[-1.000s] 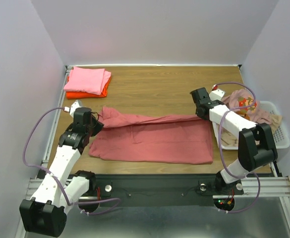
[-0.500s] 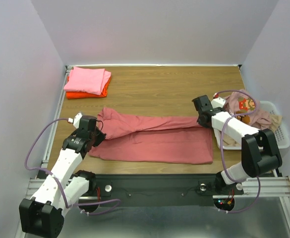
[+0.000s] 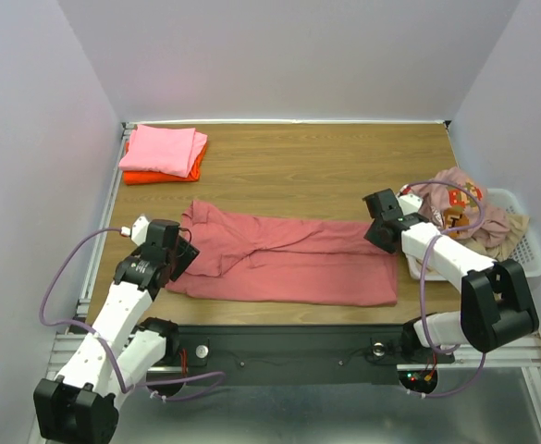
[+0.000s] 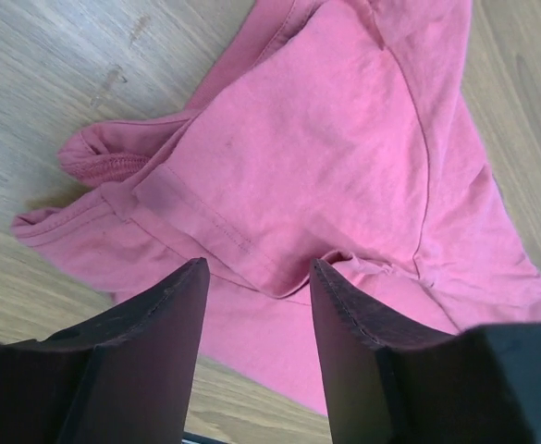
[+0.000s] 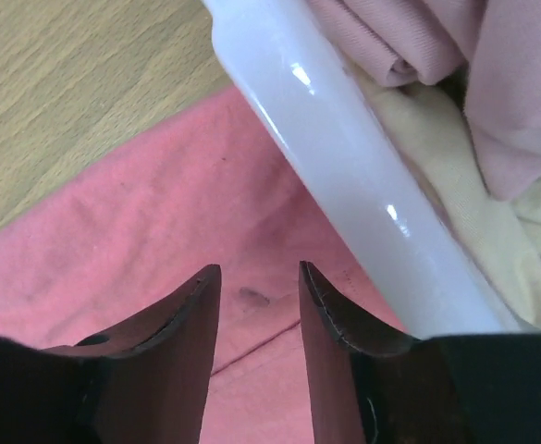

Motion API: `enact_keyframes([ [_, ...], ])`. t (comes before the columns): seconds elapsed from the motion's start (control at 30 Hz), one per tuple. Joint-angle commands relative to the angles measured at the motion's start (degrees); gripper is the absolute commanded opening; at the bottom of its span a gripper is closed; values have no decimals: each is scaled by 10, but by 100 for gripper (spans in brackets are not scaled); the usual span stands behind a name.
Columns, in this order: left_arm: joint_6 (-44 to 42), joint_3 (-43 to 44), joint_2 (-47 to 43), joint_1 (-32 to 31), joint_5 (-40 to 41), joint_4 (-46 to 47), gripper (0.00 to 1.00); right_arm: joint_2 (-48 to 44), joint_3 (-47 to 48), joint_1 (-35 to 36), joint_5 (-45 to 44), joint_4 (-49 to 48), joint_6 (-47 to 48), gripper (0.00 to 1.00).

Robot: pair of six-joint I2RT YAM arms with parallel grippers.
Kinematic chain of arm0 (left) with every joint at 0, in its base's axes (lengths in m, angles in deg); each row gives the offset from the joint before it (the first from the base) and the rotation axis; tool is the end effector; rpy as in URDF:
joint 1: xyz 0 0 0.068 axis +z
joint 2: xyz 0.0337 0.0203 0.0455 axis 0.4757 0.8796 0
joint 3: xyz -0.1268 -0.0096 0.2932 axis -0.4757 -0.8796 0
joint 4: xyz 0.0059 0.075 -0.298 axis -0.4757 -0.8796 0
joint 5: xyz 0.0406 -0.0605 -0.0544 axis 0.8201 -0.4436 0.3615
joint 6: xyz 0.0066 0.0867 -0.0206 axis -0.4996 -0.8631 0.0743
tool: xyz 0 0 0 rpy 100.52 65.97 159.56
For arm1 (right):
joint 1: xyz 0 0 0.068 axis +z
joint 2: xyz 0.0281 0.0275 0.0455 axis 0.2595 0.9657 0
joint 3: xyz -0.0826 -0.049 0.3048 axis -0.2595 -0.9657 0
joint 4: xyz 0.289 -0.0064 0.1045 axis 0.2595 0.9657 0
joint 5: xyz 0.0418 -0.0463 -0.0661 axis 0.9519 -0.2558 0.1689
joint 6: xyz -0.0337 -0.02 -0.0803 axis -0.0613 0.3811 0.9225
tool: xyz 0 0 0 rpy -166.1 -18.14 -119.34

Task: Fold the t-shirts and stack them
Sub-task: Fold the tshirt

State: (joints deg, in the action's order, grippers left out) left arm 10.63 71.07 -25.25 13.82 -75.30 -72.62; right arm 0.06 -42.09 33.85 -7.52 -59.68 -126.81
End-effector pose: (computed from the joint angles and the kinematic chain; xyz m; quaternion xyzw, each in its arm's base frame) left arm 0.2022 -0.0382 0.2275 -0.3548 0.8502 -0.1522 0.3580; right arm 0.2937 0.0604 0.1792 0.2860 0.9001 -0.0739 0.3203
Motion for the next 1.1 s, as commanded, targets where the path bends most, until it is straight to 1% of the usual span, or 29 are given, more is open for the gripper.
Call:
enact_keyframes([
  [0.0, 9, 17, -22, -3, 26, -19, 61, -17, -5, -3, 10, 4, 5, 50],
  [0.03, 9, 21, -22, -3, 27, -20, 62, -16, -3, -3, 15, 4, 11, 56],
  [0.1, 6, 23, -17, -3, 25, -16, 63, -15, 0, -3, 26, 3, 18, 62],
  [0.13, 2, 25, -9, -3, 22, -6, 63, -14, 3, -2, 33, 3, 22, 68],
  [0.2, -10, 30, 7, -3, 8, 21, 63, -12, 13, 4, 41, 0, 35, 74],
  [0.37, -39, 43, 62, -13, -36, 88, 64, 16, 47, 12, 77, -26, 68, 75],
  [0.4, -42, 47, 86, -20, -40, 110, 64, 22, 52, 14, 83, -31, 72, 76],
  [0.5, -54, 67, 128, -40, -34, 135, 64, 45, 76, 24, 88, -48, 78, 76],
  [0.53, -60, 78, 161, -42, -27, 154, 64, 63, 82, 28, 91, -55, 83, 77],
  [0.6, -71, 85, 197, -42, -18, 180, 66, 82, 91, 30, 97, -61, 85, 78],
  [0.63, -77, 90, 238, -41, -14, 198, 67, 106, 100, 30, 100, -62, 85, 82],
  [0.7, -84, 114, 282, -41, -19, 208, 67, 130, 107, 33, 105, -66, 85, 83],
  [0.73, -89, 121, 324, -41, -20, 215, 67, 147, 110, 39, 109, -69, 87, 85],
  [0.83, -95, 151, 395, -41, -44, 216, 66, 173, 107, 47, 115, -77, 88, 85],
  [0.93, -97, 148, 413, -47, -78, 226, 63, 179, 99, 48, 106, -77, 85, 85],
  [1.03, -85, 130, 389, -76, -65, 226, 63, 176, 89, 48, 100, -78, 77, 85],
  [1.07, -82, 118, 366, -83, -57, 226, 63, 177, 88, 48, 99, -78, 76, 85],
])
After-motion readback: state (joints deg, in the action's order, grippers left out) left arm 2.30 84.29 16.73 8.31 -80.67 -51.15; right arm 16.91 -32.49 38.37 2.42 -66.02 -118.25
